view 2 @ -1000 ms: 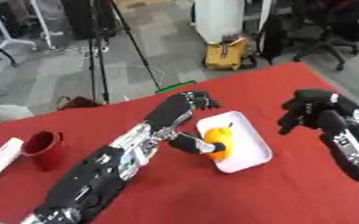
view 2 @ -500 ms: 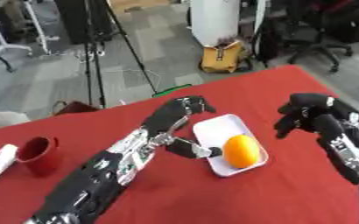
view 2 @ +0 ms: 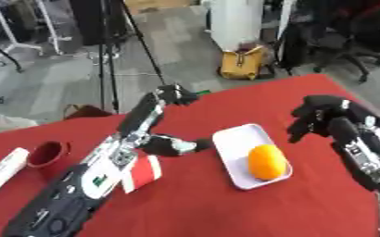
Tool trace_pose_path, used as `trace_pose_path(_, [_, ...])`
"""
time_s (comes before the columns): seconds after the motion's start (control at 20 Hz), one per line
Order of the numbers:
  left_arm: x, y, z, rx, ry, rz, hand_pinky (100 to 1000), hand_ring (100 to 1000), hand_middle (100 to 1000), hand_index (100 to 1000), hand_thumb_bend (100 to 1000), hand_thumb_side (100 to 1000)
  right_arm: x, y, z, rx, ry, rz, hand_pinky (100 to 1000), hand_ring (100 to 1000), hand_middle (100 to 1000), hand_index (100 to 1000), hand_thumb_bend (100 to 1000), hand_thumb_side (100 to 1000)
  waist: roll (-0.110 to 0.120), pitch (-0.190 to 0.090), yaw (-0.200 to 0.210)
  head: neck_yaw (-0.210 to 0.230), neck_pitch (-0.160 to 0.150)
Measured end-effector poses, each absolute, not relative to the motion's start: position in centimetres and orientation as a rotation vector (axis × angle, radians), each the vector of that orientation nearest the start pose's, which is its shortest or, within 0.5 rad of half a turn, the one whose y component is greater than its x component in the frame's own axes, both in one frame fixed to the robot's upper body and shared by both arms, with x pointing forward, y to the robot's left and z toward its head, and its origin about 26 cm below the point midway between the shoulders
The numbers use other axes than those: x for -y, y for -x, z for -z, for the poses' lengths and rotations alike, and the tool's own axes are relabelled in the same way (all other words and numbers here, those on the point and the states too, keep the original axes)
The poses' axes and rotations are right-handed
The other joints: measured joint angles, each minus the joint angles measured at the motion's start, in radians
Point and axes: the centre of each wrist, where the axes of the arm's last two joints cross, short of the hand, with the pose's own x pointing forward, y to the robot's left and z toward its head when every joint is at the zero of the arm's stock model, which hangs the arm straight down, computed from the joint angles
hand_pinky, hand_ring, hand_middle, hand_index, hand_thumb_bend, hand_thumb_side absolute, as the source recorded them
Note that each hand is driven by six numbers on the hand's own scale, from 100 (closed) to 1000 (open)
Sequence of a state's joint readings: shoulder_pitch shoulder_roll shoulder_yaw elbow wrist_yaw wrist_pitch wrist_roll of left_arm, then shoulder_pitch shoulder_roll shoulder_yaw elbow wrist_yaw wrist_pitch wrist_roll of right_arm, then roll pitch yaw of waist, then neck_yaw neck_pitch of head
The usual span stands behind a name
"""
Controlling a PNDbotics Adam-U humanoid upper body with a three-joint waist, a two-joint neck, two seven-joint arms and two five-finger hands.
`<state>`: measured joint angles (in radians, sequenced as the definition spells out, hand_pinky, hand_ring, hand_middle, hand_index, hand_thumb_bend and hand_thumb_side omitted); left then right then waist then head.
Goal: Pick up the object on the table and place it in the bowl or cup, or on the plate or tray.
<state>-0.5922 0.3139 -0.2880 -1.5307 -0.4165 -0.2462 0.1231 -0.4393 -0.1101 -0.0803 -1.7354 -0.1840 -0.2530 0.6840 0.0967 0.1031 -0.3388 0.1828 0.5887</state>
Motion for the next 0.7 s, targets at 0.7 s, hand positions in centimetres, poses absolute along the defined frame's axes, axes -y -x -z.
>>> trace_pose_path(0.7, [-29.2, -27.9, -15.2, 2.215, -0.400, 0.648, 685, 632, 604, 746, 702, 773, 27.2, -35.8, -16.2, 2.326, -0.318, -0.750, 544, 624, 689, 846, 100, 646, -0.053, 0.012, 0.167, -0.037, 0.046])
